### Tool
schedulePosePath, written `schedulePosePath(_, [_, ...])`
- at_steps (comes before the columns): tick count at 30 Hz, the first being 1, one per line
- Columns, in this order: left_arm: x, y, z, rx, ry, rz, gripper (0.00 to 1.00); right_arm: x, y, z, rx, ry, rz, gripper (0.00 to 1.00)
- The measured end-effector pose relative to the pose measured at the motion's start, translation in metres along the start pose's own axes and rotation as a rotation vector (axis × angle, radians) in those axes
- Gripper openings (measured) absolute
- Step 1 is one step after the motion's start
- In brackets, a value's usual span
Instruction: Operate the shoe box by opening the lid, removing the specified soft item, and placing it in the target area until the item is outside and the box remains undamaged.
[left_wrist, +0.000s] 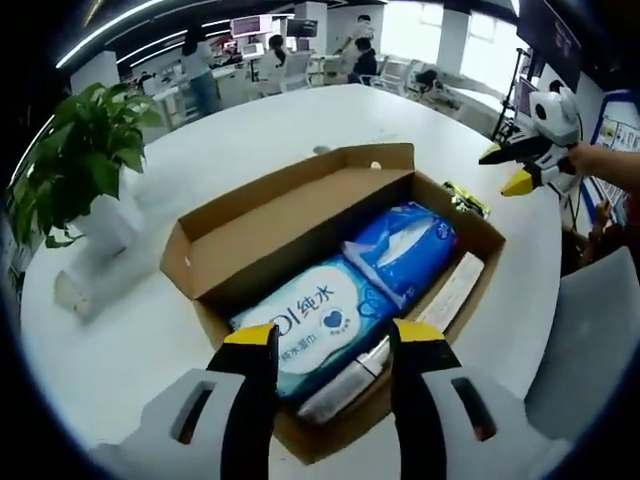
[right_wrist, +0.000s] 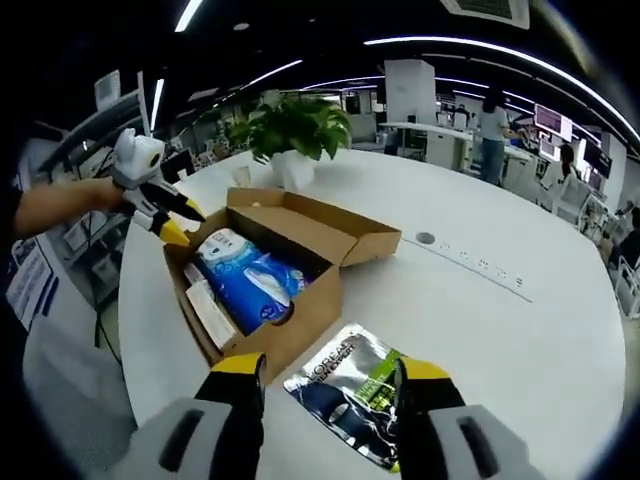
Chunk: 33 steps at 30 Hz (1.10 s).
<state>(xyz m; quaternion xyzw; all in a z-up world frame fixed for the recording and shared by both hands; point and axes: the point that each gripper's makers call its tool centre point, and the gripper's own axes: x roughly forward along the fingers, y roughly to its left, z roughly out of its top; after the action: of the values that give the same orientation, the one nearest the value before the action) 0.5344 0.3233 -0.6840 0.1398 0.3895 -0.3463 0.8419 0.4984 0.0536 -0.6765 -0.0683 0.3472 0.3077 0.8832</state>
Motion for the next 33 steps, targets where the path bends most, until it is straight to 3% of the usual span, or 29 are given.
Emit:
schedulePosePath(6, [0.004, 0.007, -0.002, 0.102, 0.022, -0.032, 0.52, 0.006, 0.018, 0.019, -0.048, -0.022, 0.058, 0.52])
schedulePosePath(11, [0.008, 0.006, -0.005, 0.151, 0.031, -0.097, 0.57, 0.015, 0.038, 0.037, -0.085, -0.044, 0.109, 0.54])
schedulePosePath(15, [0.013, 0.012, -0.010, 0.223, 0.061, -0.097, 0.57, 0.024, 0.054, 0.046, -0.117, -0.052, 0.158, 0.58])
schedulePosePath(22, [0.022, 0.019, -0.016, 0.304, 0.102, -0.111, 0.57, 0.041, 0.077, 0.056, -0.186, -0.047, 0.211, 0.61])
schedulePosePath(24, [0.025, 0.019, -0.018, 0.367, 0.117, -0.125, 0.57, 0.047, 0.084, 0.059, -0.205, -0.044, 0.223, 0.62])
schedulePosePath(33, [0.040, 0.025, -0.022, 0.451, 0.159, -0.141, 0.58, 0.074, 0.104, 0.061, -0.283, -0.001, 0.274, 0.63])
